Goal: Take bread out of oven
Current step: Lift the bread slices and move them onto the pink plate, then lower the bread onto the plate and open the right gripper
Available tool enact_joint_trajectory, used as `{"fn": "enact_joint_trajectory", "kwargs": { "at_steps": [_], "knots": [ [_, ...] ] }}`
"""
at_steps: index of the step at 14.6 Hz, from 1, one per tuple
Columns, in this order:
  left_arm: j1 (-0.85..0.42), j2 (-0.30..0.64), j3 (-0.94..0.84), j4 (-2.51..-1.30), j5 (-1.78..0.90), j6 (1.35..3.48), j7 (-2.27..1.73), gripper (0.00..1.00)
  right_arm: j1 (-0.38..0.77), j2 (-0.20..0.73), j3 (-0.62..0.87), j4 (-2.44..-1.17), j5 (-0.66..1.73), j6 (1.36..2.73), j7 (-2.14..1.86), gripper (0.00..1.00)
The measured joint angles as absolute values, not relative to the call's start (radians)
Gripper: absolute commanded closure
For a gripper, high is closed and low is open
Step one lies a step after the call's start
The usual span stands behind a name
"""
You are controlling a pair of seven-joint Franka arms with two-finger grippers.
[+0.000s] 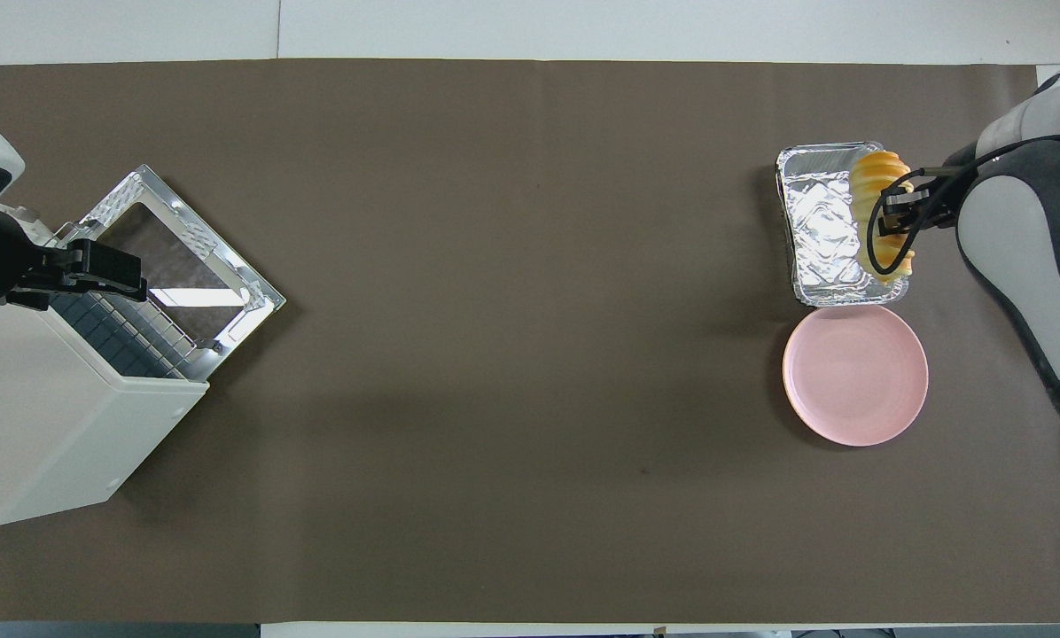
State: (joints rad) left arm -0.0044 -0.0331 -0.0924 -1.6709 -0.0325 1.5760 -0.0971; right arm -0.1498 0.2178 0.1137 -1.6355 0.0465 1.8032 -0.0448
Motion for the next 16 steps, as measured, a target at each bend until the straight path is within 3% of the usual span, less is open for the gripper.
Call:
{"fn": "enact_joint_trajectory", "kwargs": {
  "at_steps": [3,6,12,16],
  "knots": [
    [-0.004,-0.033,-0.092,-1.671,-0.033,1.576,-0.097,0.00,-0.150,0.121,0.114,-1.677,0.046,1.689,-0.038,0.98],
    [-0.004,-0.033,-0.092,-1.671,-0.033,1.576,-0.097,0.00,-0.153,0.013,0.111,-1.831,0.045,1.696,-0.031,0.98],
    [-0.004,-0.033,-0.092,-1.671,-0.033,1.576,-0.097,0.00,-0.168,-0.170,0.110,-2.201,0.049,1.874,-0.030,0.98],
    [-0.004,-0.033,-0.092,-1.671,-0.033,1.576,-0.097,0.00,-0.168,-0.224,0.111,-2.342,0.095,1.949,-0.030,0.98]
  ]
}}
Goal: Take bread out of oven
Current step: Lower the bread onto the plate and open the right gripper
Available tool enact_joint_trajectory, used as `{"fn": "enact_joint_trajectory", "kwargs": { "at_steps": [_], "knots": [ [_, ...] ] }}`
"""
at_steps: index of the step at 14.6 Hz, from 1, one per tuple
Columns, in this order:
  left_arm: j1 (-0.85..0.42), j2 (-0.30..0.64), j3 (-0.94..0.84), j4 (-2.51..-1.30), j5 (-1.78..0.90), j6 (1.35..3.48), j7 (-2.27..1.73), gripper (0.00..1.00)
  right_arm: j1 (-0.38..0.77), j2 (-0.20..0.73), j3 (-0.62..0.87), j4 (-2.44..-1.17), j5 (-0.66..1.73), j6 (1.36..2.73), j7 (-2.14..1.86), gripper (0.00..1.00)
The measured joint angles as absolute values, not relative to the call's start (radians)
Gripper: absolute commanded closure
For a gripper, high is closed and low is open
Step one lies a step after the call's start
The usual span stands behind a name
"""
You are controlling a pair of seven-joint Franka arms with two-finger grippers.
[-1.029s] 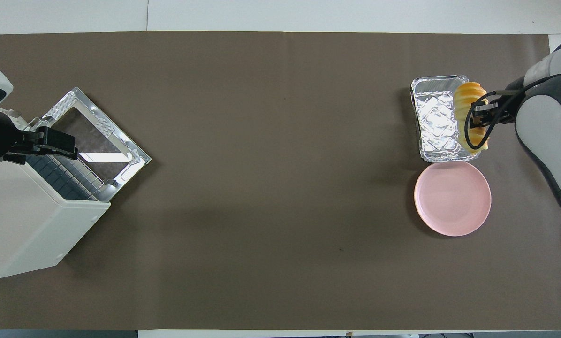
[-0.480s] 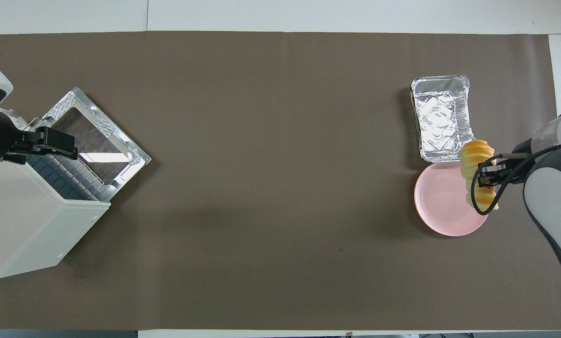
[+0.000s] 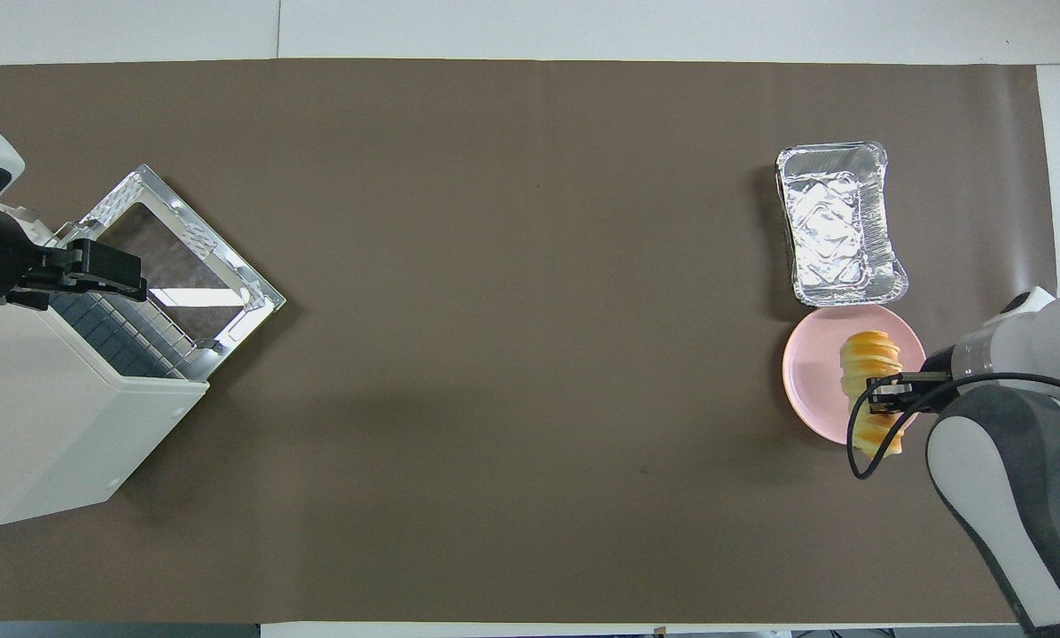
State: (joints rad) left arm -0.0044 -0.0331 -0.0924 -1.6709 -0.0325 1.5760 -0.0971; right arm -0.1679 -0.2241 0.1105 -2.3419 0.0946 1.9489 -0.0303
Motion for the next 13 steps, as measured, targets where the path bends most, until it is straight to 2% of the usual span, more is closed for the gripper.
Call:
{"fn": "enact_joint_trajectory", "kwargs": {
  "at_steps": [5,10,13],
  "knots": [
    [-0.004,-0.033,-0.092,-1.671,-0.033,1.576,-0.097,0.00,-0.179,-0.209,0.111,-2.426,0.100,2.086,-0.079,0.98],
    [-0.004,-0.033,-0.092,-1.671,-0.033,1.576,-0.097,0.00,-0.205,-0.163,0.110,-2.430,0.100,2.142,-0.166,0.98],
    [-0.004,-0.033,-0.092,-1.671,-0.033,1.576,-0.097,0.00,-0.205,-0.137,0.110,-2.431,0.100,2.222,-0.167,0.98]
  ]
}}
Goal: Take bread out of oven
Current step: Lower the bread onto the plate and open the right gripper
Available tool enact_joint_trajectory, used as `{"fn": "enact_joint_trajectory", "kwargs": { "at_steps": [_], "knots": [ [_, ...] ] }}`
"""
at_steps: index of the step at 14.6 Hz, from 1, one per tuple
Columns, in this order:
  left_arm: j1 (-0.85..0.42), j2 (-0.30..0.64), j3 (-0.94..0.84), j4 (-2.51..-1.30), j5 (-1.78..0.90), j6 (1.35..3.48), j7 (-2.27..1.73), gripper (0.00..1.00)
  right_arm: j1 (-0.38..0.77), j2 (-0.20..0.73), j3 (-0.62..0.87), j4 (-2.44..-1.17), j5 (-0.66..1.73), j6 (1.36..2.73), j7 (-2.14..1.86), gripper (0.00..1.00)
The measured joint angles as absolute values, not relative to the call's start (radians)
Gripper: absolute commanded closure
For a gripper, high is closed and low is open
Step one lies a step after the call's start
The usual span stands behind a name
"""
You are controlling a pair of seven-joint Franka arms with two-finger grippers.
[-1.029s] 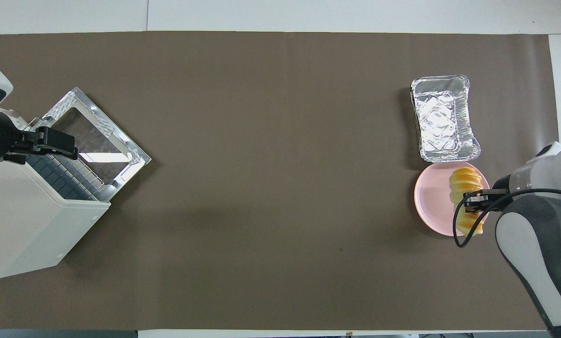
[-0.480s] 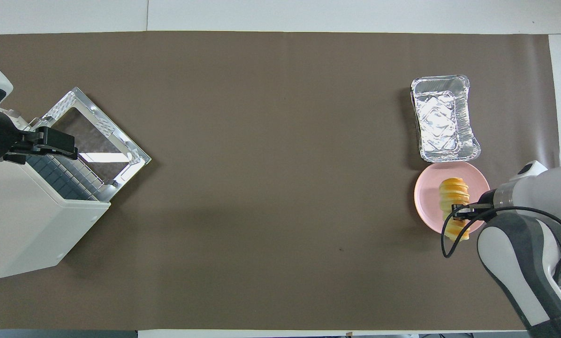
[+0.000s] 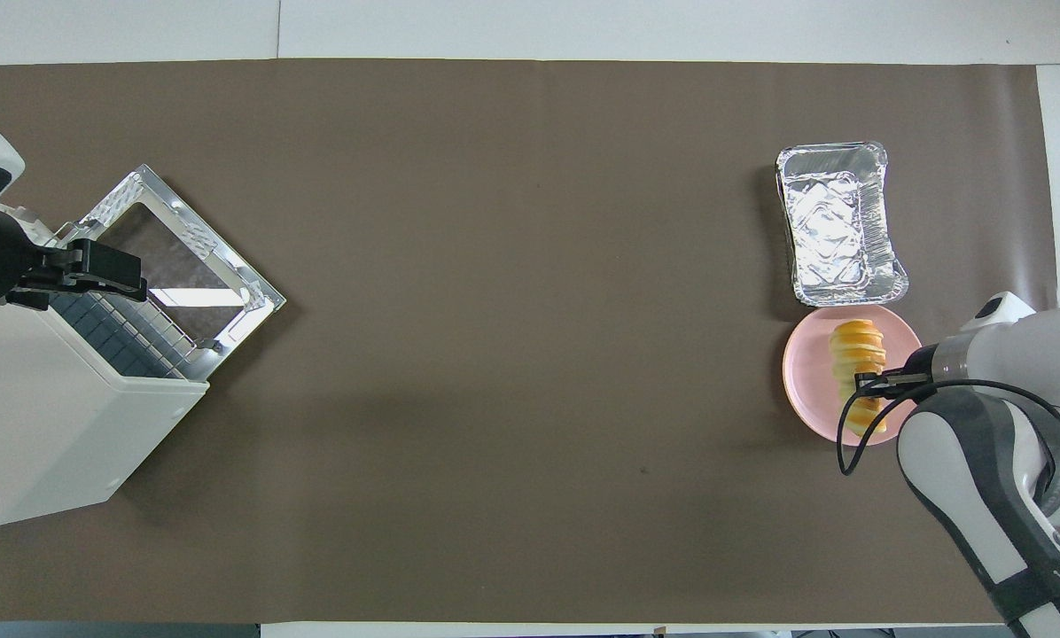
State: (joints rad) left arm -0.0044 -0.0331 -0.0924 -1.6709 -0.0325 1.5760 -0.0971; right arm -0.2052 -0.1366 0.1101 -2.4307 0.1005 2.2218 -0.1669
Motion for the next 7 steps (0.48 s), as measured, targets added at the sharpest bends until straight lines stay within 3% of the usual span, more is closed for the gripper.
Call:
{"fn": "enact_joint_trajectory", "kwargs": {
  "at_steps": [5,6,7],
  "knots": [
    [-0.004,-0.033,-0.092,-1.671,-0.033,1.576,-0.097,0.00,-0.205,-0.105,0.110,-2.430,0.100,2.270,-0.167,0.89],
    [-0.004,-0.033,-0.092,-1.671,-0.033,1.576,-0.097,0.00,-0.205,-0.101,0.110,-2.430,0.100,2.275,-0.168,0.76],
    [-0.004,-0.033,-0.092,-1.671,-0.033,1.576,-0.097,0.00,-0.205,-0.097,0.110,-2.430,0.100,2.282,-0.168,0.33]
  ]
}}
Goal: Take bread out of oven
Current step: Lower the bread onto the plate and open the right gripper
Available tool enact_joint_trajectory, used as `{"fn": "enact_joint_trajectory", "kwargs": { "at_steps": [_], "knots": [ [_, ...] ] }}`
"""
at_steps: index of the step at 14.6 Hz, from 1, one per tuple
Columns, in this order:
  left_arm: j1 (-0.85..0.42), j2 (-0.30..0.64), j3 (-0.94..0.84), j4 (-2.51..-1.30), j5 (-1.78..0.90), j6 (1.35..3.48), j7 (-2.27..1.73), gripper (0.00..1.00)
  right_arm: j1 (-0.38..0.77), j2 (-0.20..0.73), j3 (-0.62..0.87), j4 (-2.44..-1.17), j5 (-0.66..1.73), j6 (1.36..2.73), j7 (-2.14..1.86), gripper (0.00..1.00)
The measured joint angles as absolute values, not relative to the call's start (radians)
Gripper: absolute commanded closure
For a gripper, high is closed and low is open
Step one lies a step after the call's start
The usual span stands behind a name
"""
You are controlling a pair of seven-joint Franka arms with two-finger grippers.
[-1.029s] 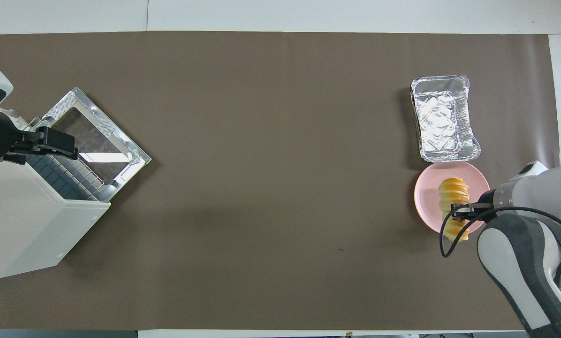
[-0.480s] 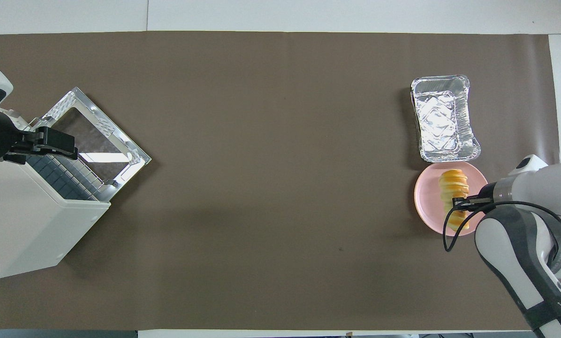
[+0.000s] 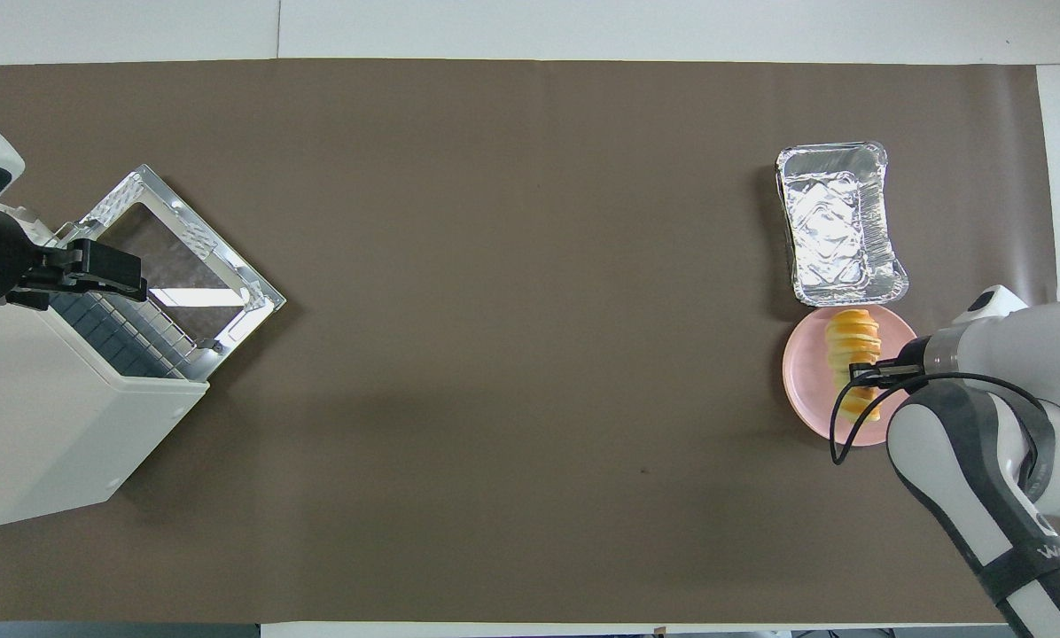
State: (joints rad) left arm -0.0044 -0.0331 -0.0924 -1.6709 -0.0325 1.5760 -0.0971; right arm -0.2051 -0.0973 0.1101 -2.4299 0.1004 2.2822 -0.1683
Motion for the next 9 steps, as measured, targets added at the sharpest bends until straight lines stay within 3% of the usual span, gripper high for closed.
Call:
{"fn": "enact_joint_trajectory", "kwargs": {
  "at_steps": [1,9],
  "knots": [
    [-0.004,-0.033,-0.092,-1.671,-0.033,1.576,-0.097,0.00,-0.205,-0.094,0.110,-2.430,0.100,2.285,-0.168,0.00],
    [-0.004,-0.033,-0.092,-1.671,-0.033,1.576,-0.097,0.00,-0.205,-0.091,0.111,-2.353,0.100,2.184,-0.168,0.00]
  ]
}}
